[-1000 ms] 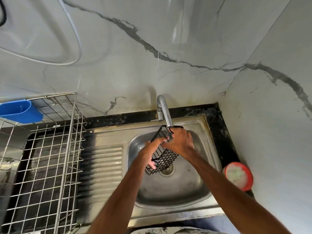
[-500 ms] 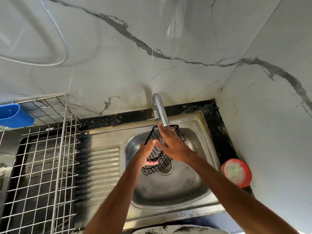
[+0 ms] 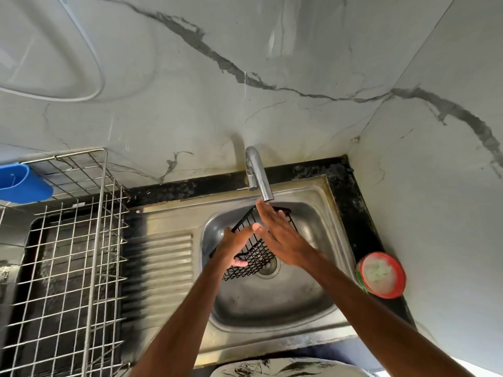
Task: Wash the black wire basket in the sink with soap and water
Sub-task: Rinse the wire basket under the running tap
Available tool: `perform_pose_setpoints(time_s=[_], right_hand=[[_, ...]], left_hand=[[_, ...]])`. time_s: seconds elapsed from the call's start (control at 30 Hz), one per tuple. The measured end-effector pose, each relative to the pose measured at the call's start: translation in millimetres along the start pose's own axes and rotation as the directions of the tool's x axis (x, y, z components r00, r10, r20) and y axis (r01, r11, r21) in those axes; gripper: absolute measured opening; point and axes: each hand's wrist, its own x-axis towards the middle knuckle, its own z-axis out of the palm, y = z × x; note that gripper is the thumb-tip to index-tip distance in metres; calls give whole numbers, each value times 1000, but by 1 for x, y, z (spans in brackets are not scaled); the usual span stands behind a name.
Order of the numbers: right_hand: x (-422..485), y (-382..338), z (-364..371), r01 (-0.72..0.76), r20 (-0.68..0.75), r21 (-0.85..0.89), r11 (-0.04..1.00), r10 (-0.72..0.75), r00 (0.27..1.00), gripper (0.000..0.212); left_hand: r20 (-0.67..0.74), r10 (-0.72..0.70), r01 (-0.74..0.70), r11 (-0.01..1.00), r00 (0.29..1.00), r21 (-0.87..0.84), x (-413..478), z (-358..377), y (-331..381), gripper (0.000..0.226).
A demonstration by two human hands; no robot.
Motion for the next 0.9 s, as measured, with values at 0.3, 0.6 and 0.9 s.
perform_pose_setpoints(time_s=[0.3,0.6,0.9], right_hand=[[6,-15,-3,51,11,7,999,-51,999,80],[27,37,-17,-329,52,123,936,325,944,76],[27,-38,4,-43,70,-16,999,44,997,83]], left_hand=[[12,27,-26,999,1000,-37,9,-3,-1,106],[13,-2,3,1000,1000,-16,13,-14,-5,91],[-7,-1,0,991,1000,-132,16,-12,-16,103]])
